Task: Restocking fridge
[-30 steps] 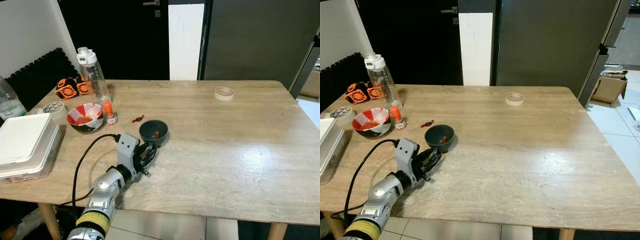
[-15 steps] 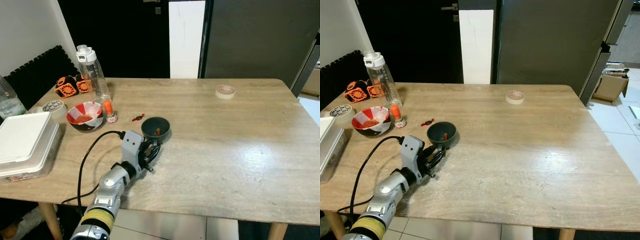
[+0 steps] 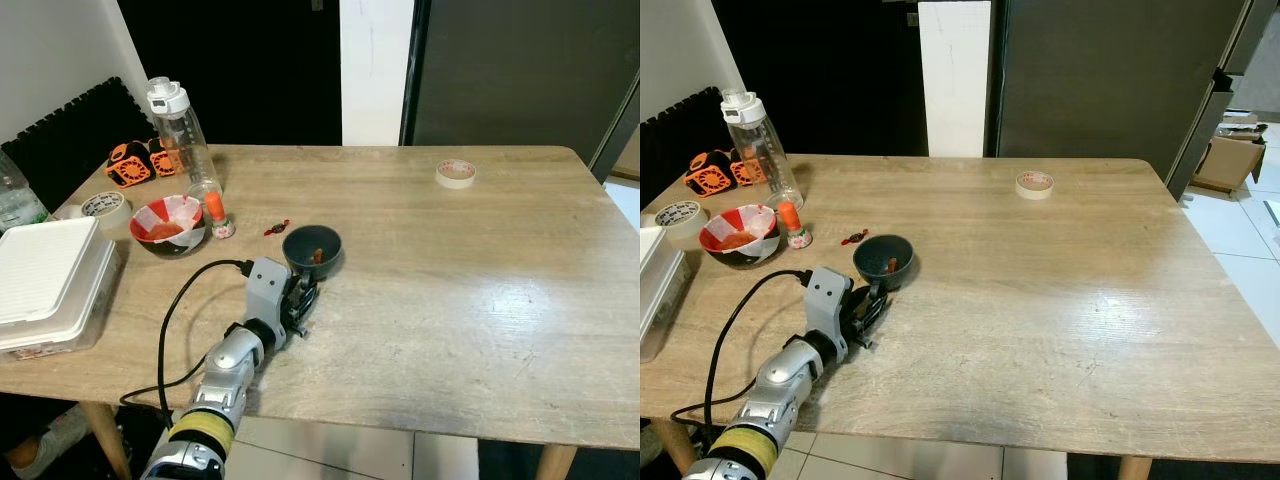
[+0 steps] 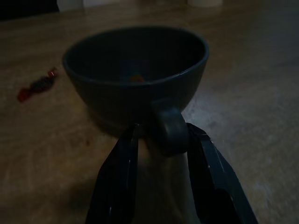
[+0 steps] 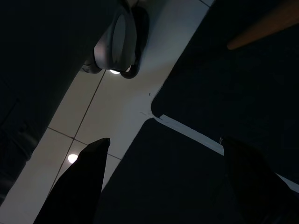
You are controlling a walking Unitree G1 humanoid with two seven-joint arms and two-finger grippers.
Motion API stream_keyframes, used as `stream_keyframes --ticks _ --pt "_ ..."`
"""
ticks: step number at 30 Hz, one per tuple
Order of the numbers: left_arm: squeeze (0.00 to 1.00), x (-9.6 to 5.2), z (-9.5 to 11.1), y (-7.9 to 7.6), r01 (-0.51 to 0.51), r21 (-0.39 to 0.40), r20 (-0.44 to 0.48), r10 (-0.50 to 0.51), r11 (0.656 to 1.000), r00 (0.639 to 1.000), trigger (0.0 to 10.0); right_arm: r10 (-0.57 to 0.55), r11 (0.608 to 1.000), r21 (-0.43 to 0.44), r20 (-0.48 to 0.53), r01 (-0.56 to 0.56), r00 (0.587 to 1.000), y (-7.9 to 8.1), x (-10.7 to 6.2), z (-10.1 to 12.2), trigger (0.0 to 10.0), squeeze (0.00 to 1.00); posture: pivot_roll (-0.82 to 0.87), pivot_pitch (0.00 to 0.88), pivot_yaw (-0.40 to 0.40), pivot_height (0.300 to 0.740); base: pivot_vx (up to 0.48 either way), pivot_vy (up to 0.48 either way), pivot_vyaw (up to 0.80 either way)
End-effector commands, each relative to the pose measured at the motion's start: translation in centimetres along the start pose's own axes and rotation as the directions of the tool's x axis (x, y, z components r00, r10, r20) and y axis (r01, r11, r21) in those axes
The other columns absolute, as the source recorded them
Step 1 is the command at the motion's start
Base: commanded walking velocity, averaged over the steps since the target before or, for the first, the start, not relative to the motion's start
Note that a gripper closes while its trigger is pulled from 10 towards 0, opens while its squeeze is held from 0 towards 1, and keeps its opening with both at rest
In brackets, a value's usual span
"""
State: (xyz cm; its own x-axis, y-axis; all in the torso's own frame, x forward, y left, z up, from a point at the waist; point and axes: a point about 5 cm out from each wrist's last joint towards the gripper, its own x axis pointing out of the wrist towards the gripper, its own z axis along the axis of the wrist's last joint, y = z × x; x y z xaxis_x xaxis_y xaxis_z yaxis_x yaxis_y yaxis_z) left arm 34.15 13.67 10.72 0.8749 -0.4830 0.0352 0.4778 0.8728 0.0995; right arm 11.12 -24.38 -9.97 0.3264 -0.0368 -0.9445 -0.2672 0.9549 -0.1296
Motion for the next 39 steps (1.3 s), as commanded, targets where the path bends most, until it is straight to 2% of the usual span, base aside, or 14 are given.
stream_keyframes --ticks 1,22,33,39 --pt "0.00 0.0 -0.2 0.0 -0.007 0.009 -0.011 0.007 1.000 1.000 10.0 0.001 1.000 0.022 -0.005 -0.001 1.000 0.3 0.0 -0.5 10.0 0.00 -0.11 0.121 0.052 0.740 0.000 0.000 0.00" --pt "0.00 0.3 -0.4 -0.4 -0.013 0.013 -0.014 0.013 1.000 1.000 10.0 -0.001 0.999 0.032 -0.001 0.001 1.000 0.3 0.0 -0.4 10.0 0.00 -0.12 0.123 0.057 0.740 0.000 0.000 0.00" --pt "0.00 1.1 -0.7 -2.0 -0.015 0.002 -0.024 0.015 1.000 1.000 10.0 -0.002 0.999 0.039 -0.006 0.002 1.000 0.5 0.0 -0.8 10.0 0.00 -0.13 0.141 0.062 0.740 0.000 0.000 0.00" --pt "0.00 1.5 -0.4 -2.2 -0.031 0.001 -0.009 0.031 1.000 0.999 10.0 -0.002 0.999 0.041 -0.004 0.003 1.000 0.6 0.0 -0.7 10.0 0.00 -0.13 0.141 0.064 0.740 0.000 0.000 0.00"
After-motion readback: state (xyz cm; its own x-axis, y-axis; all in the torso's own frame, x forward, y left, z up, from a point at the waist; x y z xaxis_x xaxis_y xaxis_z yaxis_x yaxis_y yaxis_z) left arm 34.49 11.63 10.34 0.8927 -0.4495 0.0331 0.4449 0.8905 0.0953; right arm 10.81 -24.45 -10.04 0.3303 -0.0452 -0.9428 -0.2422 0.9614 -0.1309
